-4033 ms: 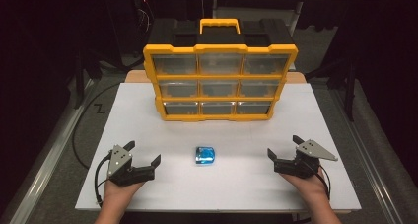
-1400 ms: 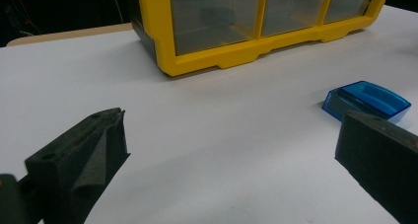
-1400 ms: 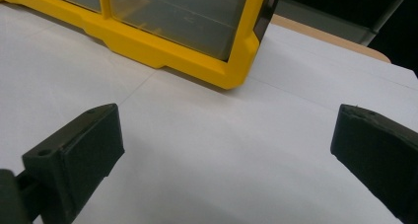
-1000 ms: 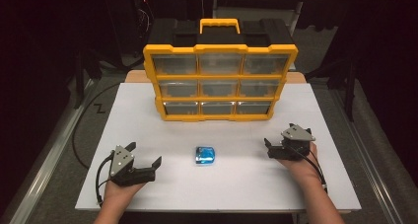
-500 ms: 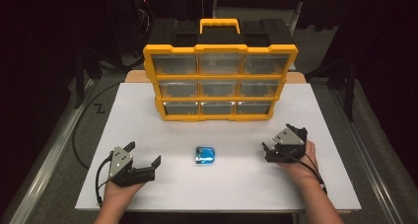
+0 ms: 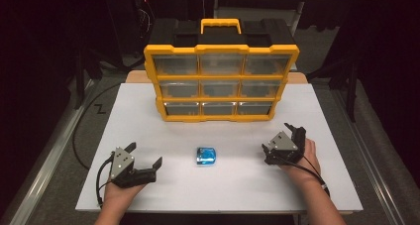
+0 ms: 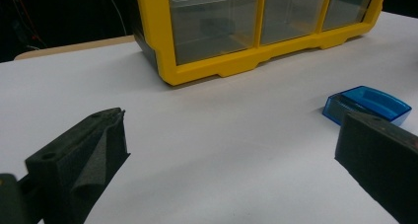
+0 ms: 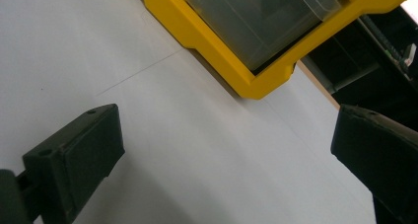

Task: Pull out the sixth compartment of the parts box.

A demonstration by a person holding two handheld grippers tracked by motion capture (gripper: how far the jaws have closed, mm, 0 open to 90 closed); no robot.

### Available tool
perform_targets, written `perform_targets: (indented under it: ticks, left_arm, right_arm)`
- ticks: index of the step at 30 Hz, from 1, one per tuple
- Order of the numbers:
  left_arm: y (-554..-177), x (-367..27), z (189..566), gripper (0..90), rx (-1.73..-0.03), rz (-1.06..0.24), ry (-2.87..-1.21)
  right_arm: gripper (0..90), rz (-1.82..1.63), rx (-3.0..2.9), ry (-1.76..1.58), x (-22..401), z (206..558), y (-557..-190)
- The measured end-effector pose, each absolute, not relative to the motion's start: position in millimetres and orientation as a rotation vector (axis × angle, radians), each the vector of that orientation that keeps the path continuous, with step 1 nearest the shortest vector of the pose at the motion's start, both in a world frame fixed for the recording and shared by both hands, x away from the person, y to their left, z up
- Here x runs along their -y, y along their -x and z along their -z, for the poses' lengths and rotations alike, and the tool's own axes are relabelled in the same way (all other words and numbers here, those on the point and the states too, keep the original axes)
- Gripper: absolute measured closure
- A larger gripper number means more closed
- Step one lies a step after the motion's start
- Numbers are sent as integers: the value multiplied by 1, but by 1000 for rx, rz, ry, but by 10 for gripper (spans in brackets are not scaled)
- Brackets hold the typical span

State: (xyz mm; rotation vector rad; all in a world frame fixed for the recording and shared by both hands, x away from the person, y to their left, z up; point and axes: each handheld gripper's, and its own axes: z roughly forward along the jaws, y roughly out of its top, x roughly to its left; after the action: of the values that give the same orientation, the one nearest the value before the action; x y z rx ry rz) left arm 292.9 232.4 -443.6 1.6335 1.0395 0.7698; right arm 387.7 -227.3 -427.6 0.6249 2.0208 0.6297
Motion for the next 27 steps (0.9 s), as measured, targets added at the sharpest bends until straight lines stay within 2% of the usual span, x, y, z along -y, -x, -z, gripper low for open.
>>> perform_targets:
  ticks: [27]
  left_arm:
    - [-291, -232, 442, 3, -1031, -792, -1620]
  right_arm:
    - [8, -390, -1988, -308, 207, 430, -376]
